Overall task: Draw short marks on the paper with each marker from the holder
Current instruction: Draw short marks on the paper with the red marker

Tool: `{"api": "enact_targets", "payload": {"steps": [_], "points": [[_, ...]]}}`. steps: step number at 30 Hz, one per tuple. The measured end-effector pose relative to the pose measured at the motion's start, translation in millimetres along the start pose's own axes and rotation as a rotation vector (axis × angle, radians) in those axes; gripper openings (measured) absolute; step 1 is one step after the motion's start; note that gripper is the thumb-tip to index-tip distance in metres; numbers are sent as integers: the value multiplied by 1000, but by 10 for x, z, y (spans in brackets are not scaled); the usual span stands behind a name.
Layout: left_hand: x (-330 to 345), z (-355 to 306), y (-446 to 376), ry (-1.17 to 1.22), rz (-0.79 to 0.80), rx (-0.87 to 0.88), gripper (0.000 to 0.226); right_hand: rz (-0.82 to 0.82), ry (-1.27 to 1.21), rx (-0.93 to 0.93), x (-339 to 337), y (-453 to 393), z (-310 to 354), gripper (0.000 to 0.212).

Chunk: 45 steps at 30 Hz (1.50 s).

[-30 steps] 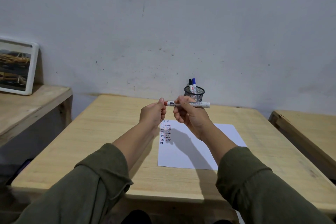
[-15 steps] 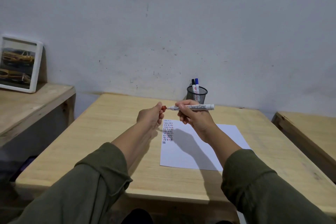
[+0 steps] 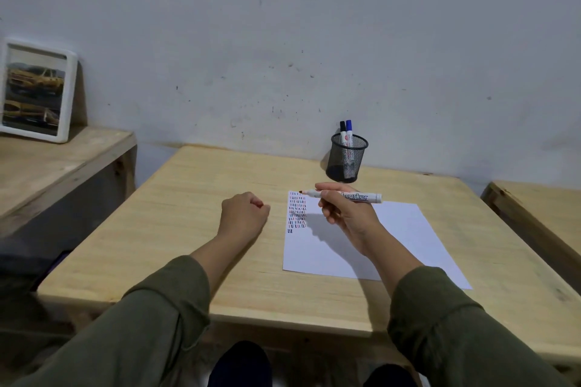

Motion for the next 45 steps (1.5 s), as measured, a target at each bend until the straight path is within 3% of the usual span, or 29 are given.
{"api": "enact_targets", "payload": {"steps": [7, 15, 23, 29, 45], "points": [[51, 9, 14, 8, 40, 64, 14, -33, 18, 26, 10, -14, -46, 12], [-41, 104, 320, 77, 41, 8, 61, -90, 125, 100, 73, 75, -286, 7], [-6, 6, 508, 42, 131, 108, 78, -199, 282, 92, 5, 29, -365, 11], [-17, 28, 540, 35, 109, 137, 78, -195, 424, 72, 38, -3, -435, 23], [-21, 24, 546, 41, 115, 119, 79, -167, 427, 26, 59, 29, -435, 15]]}}
Point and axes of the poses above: each hand's wrist, its own y-axis away from the middle knuckle, its own x-axis out of the palm, z = x × y, the point moved 1 cm from there along -y, towards the middle knuckle, and after that the axes turned 6 degrees about x, right-handed, at the moved point
